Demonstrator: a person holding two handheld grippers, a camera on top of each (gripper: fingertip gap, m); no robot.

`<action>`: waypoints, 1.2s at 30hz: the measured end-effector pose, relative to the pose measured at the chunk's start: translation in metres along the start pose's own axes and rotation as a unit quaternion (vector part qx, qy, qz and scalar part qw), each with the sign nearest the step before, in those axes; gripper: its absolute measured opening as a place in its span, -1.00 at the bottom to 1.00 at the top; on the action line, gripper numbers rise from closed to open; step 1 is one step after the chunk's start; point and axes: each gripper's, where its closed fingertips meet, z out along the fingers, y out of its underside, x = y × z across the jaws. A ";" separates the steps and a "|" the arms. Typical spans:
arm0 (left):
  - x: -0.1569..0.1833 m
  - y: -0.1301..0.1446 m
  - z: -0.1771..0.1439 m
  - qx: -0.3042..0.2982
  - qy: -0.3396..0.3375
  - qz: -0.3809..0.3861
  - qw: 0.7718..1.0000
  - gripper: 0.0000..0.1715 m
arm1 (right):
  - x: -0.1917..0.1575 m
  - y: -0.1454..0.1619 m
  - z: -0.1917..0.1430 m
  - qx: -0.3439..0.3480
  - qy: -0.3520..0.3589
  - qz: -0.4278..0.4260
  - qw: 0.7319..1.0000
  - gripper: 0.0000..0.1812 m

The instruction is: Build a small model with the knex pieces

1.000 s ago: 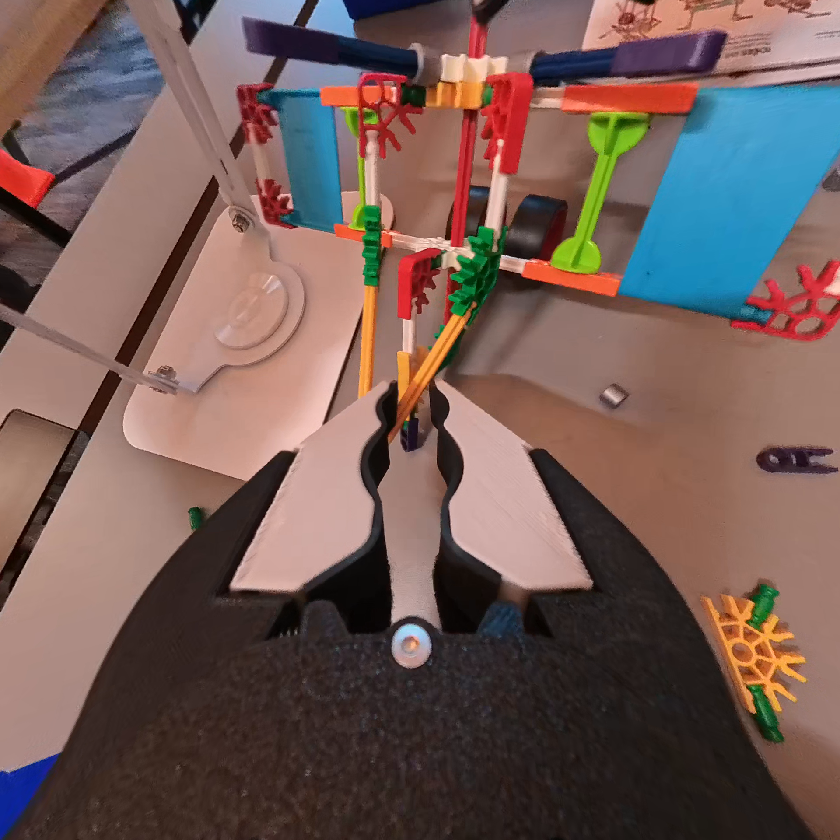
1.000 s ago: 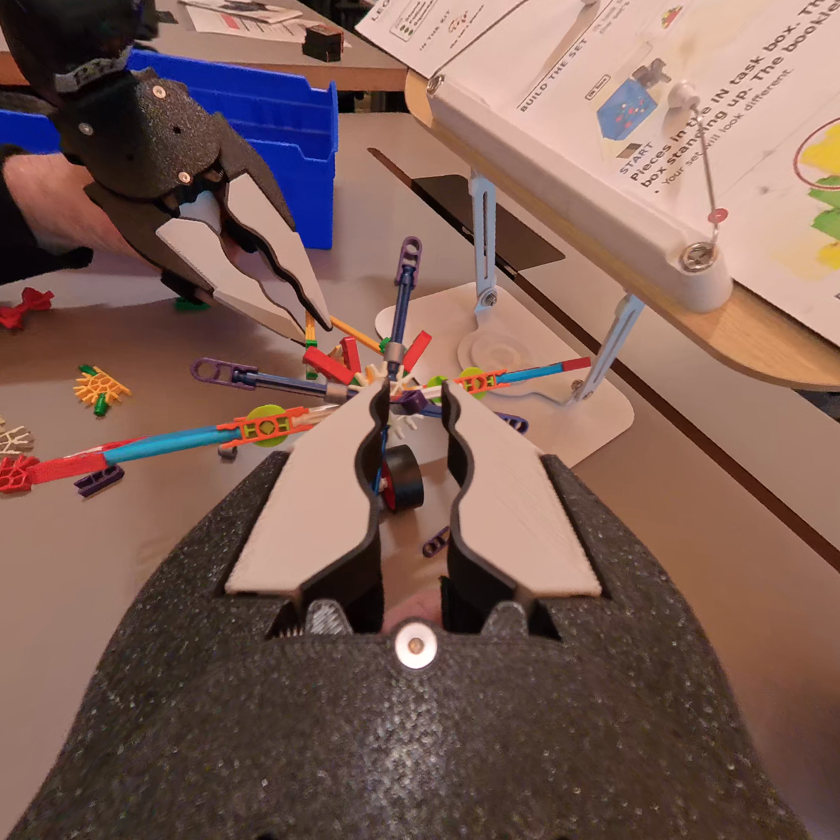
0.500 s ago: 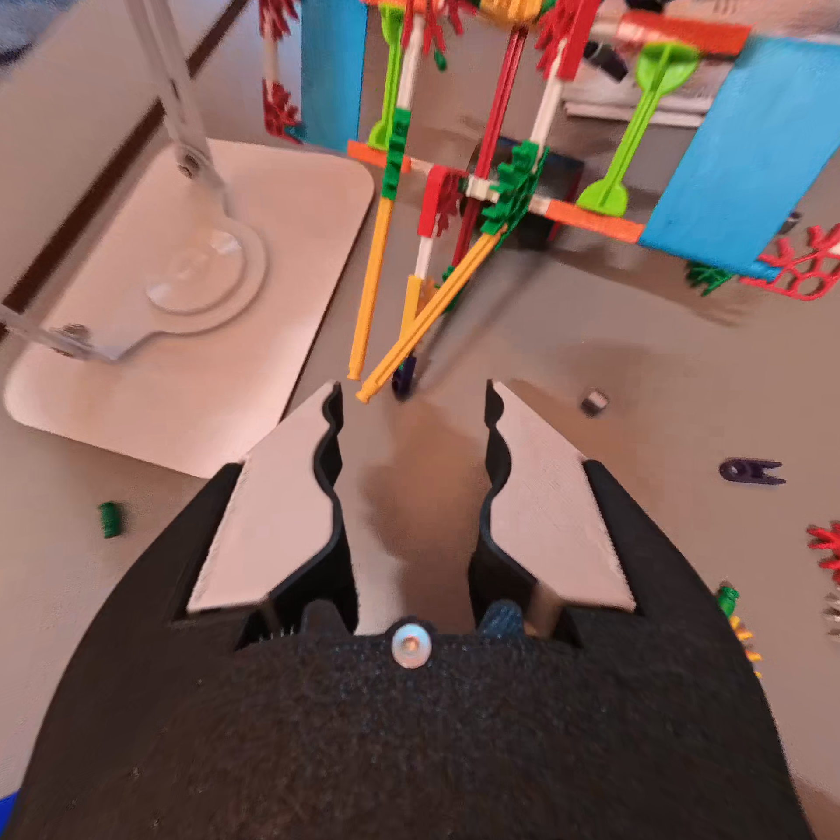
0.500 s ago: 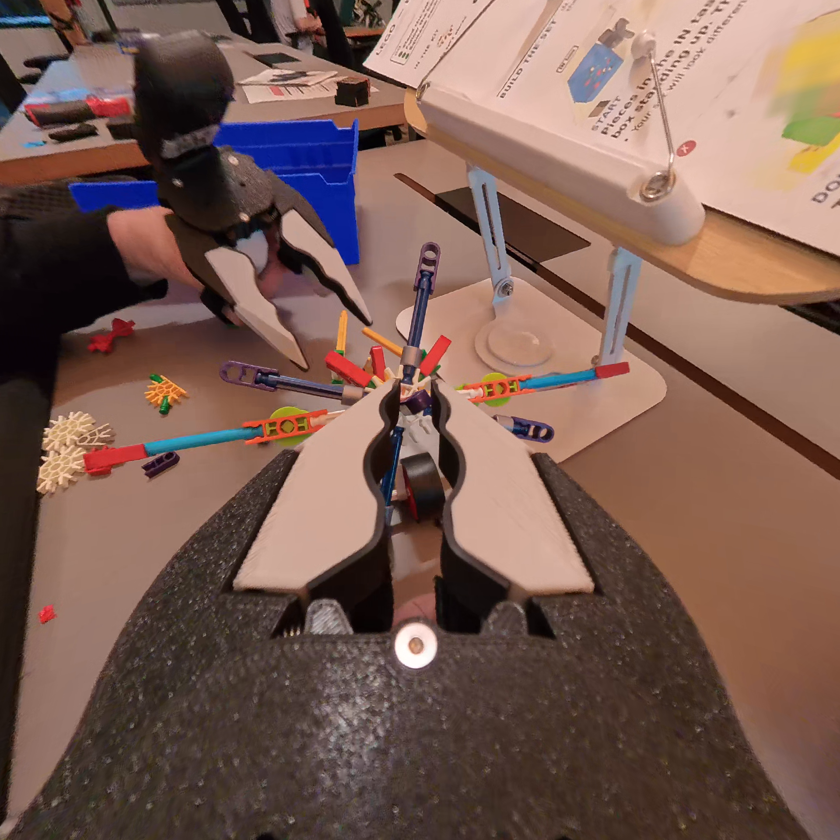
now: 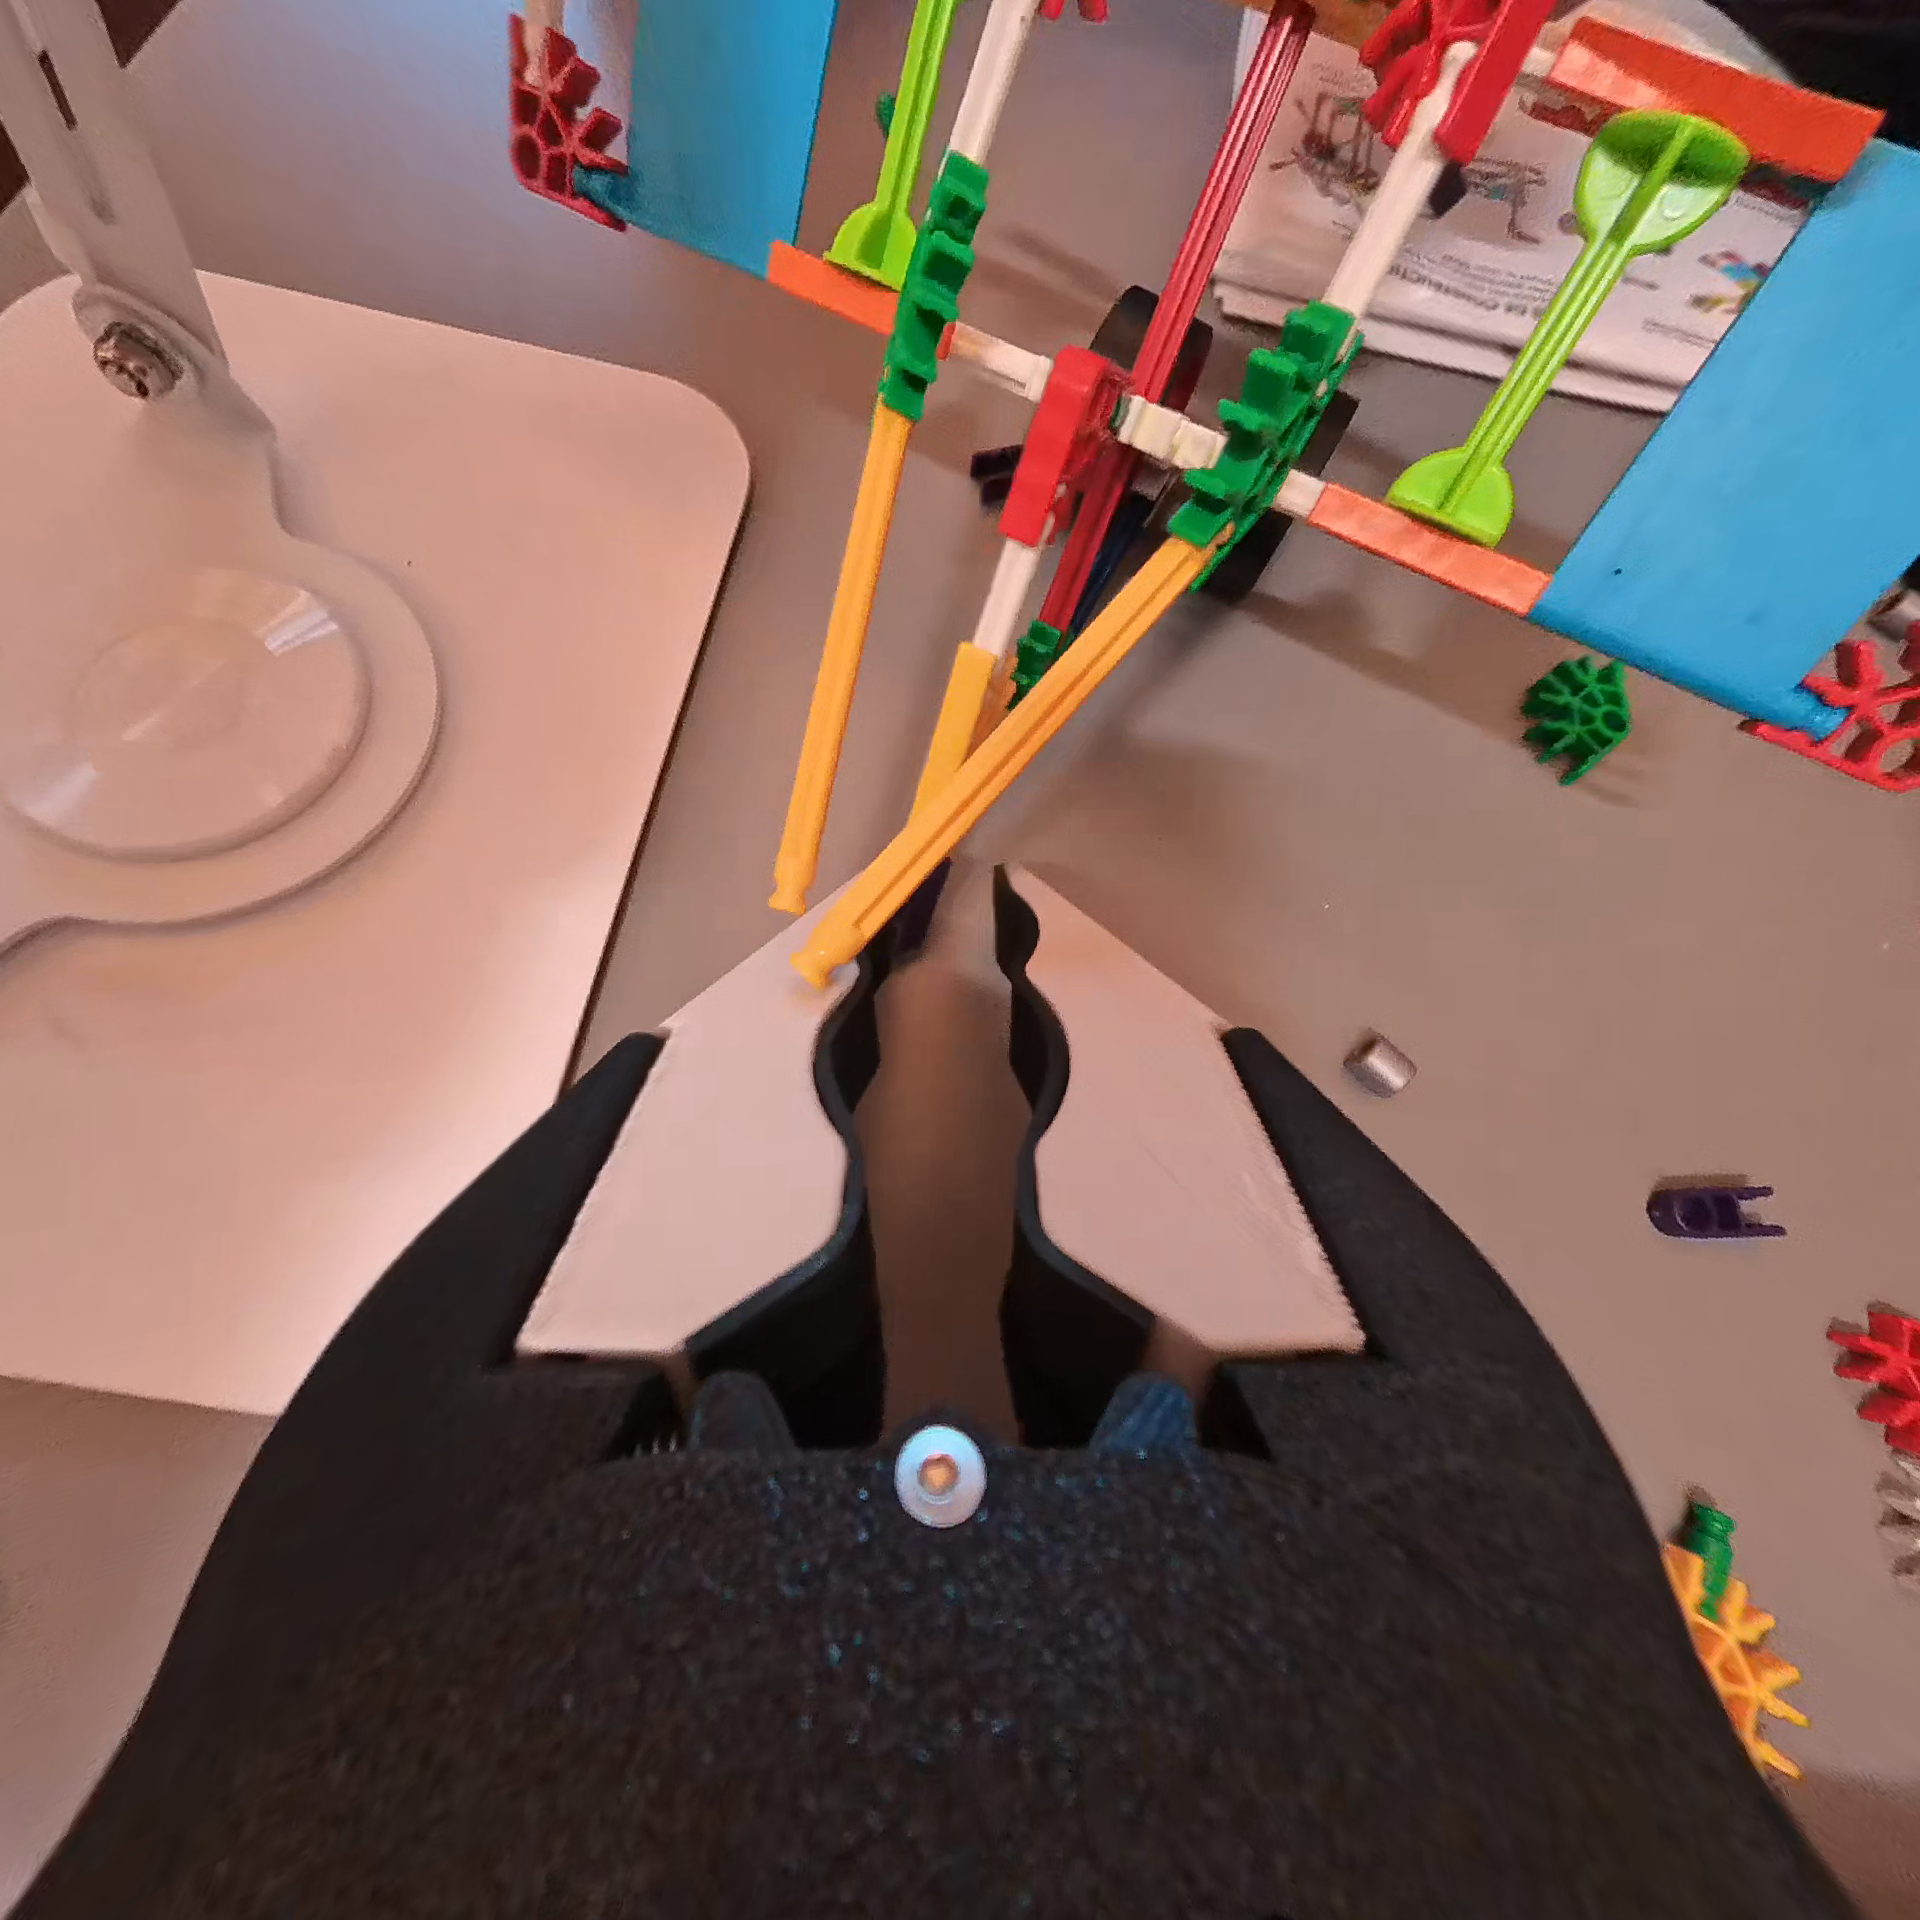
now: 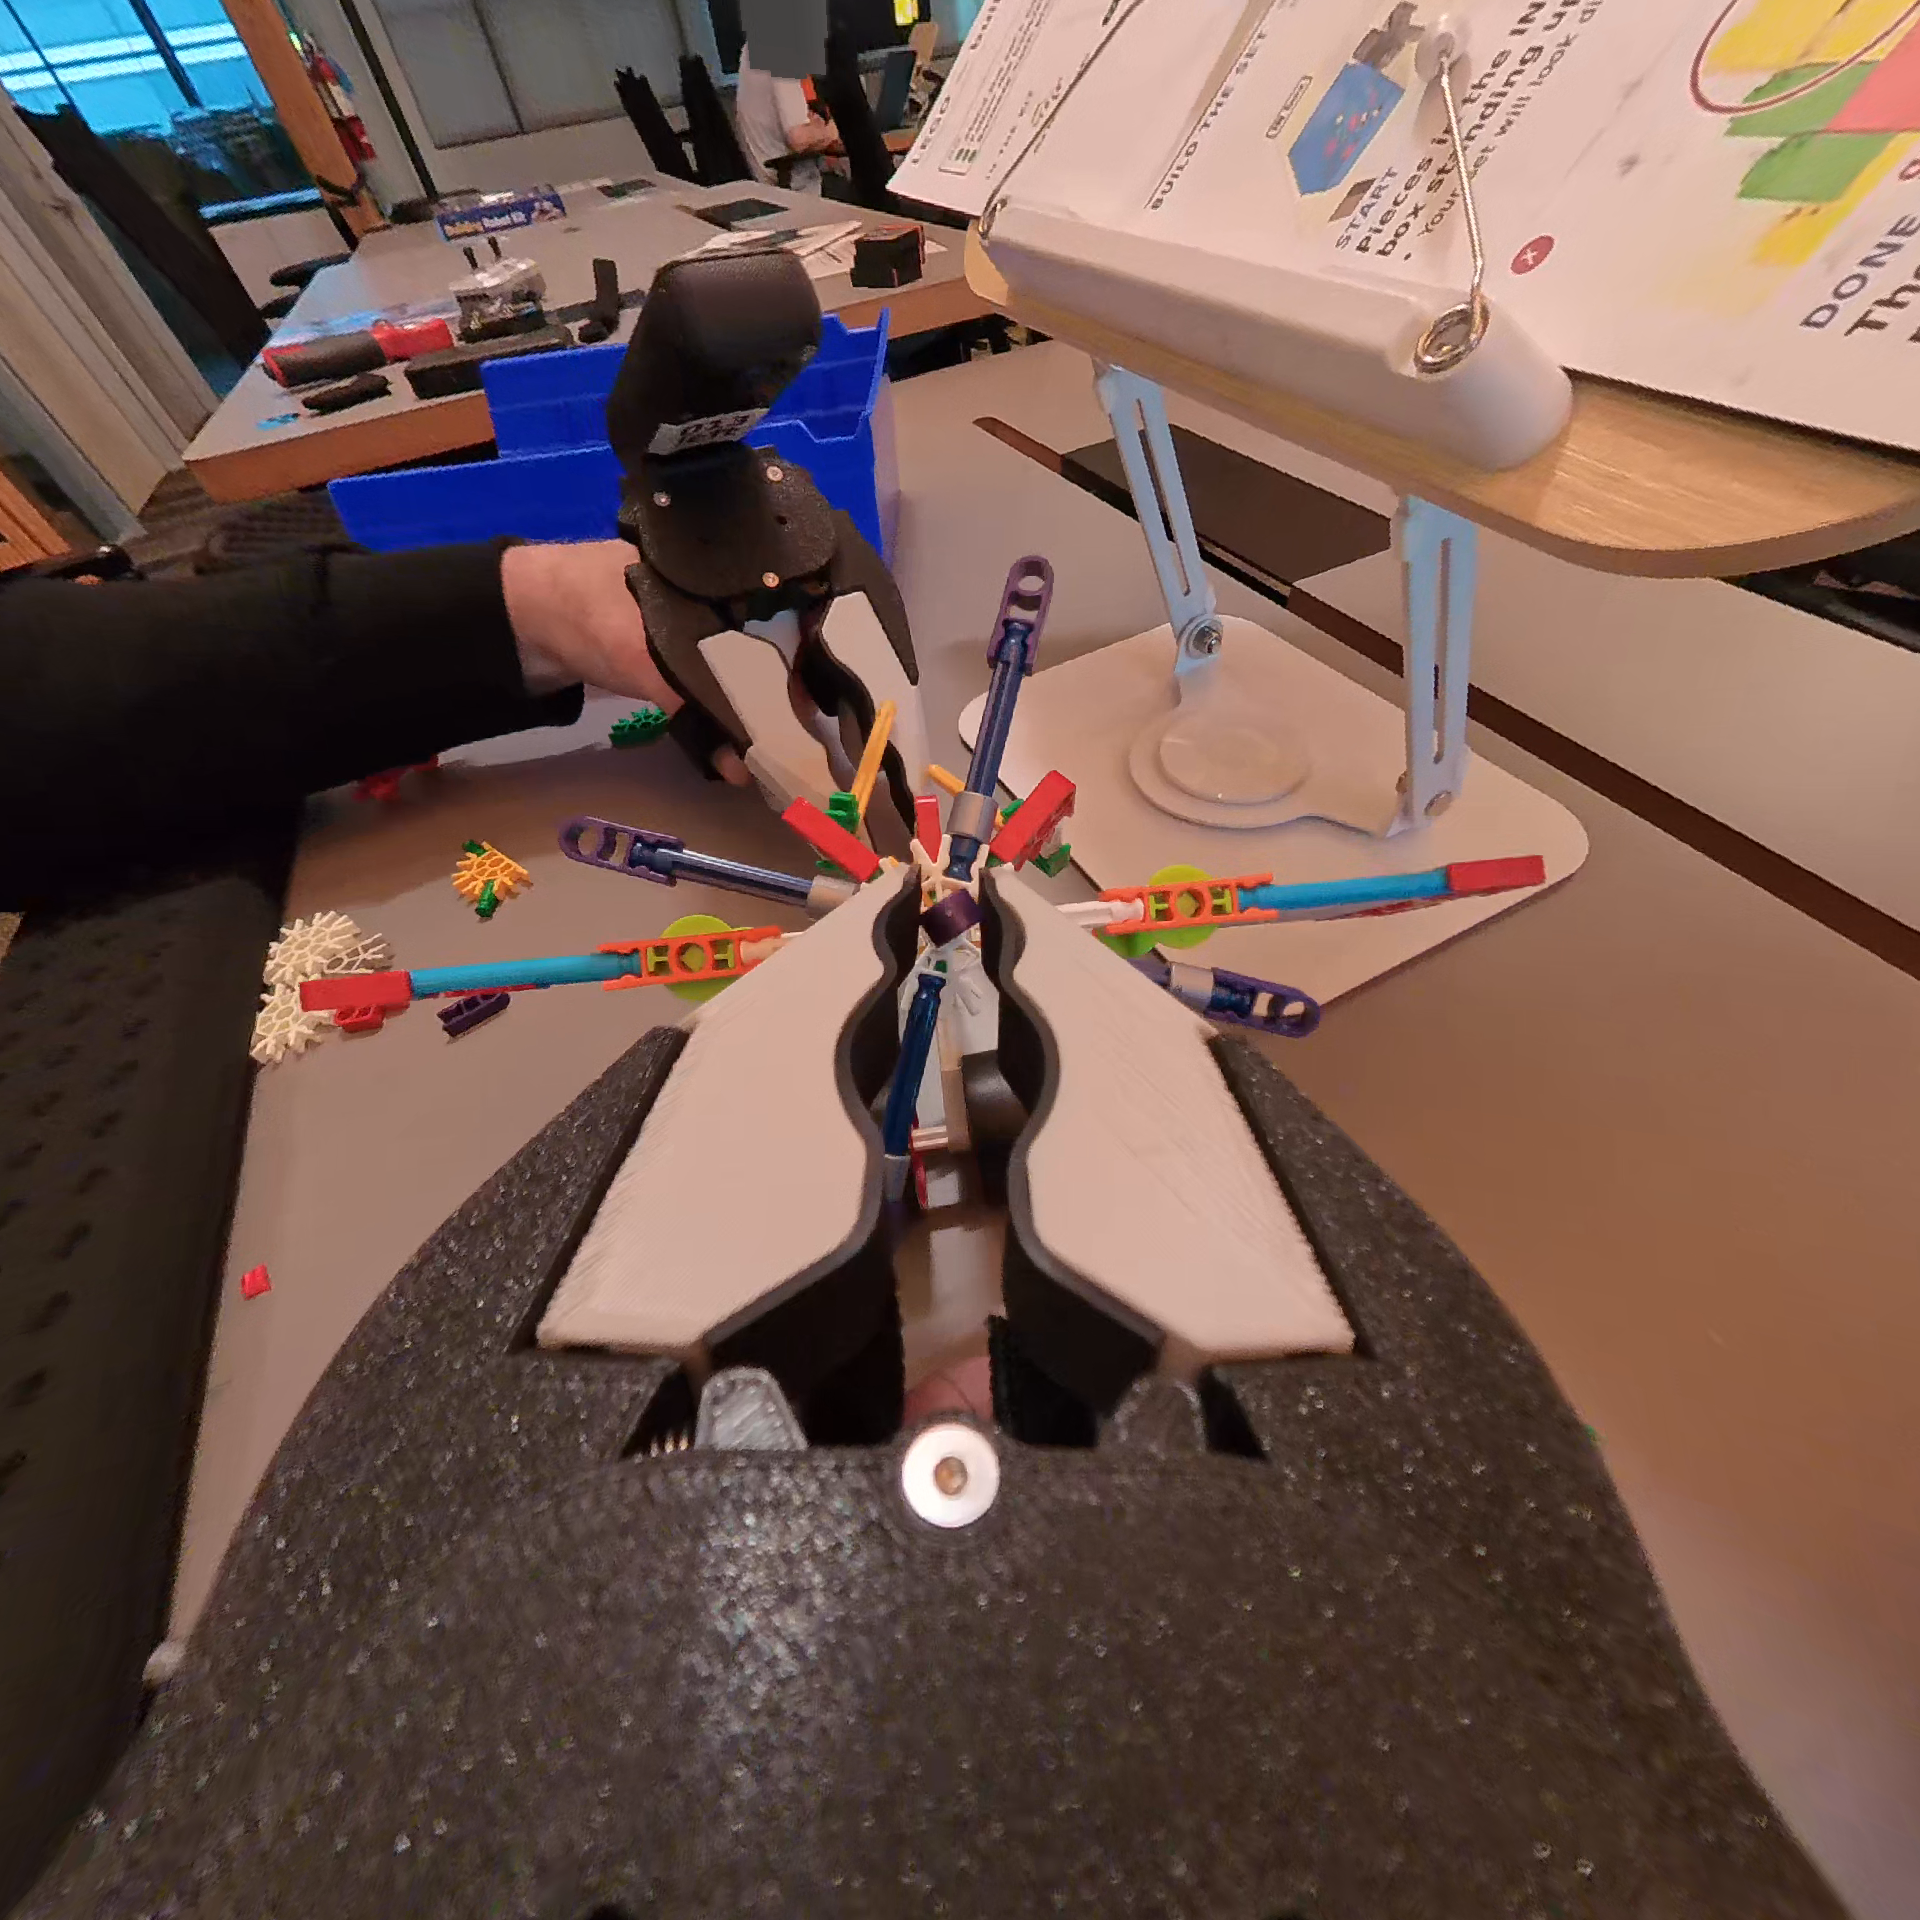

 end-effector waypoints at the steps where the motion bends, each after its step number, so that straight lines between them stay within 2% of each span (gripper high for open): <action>1: 0.000 -0.002 0.000 0.004 0.004 0.000 1.000 -0.84 | 0.000 0.000 -0.001 0.000 -0.001 0.000 1.000 -0.88; 3: 0.001 -0.005 0.001 0.014 0.009 0.002 1.000 -0.92 | 0.001 0.001 -0.004 0.001 -0.004 0.002 1.000 -0.88; 13: 0.017 -0.013 -0.009 0.023 0.027 0.034 0.999 -1.00 | 0.000 0.006 -0.013 -0.005 -0.016 0.001 1.000 -0.88; 14: 0.018 -0.014 -0.010 0.021 0.030 0.034 0.999 -0.98 | 0.000 0.007 -0.014 -0.005 -0.019 0.003 1.000 -0.88; 16: 0.021 -0.014 -0.011 0.021 0.039 0.026 0.999 -0.75 | -0.001 0.008 -0.016 -0.004 -0.026 0.007 1.000 -0.88; 19: 0.020 -0.018 -0.010 0.036 0.052 0.010 0.998 -0.56 | 0.001 0.011 -0.020 -0.002 -0.028 0.010 1.000 -0.88; 24: 0.017 -0.022 -0.017 0.047 0.049 0.007 0.998 -0.48 | 0.006 0.017 -0.029 -0.008 -0.029 0.017 0.999 -0.88; 27: 0.008 -0.030 -0.026 0.072 0.031 -0.002 0.997 -0.40 | 0.009 0.029 -0.031 -0.032 -0.026 0.014 0.999 -0.88; 31: 0.007 -0.044 -0.024 0.103 0.040 -0.009 0.994 -0.34 | 0.005 0.038 -0.028 -0.049 -0.041 0.020 0.998 -0.91; 36: 0.017 -0.070 -0.034 0.158 0.077 -0.002 0.984 -0.47 | 0.007 0.045 -0.025 -0.062 -0.040 0.021 0.997 -0.91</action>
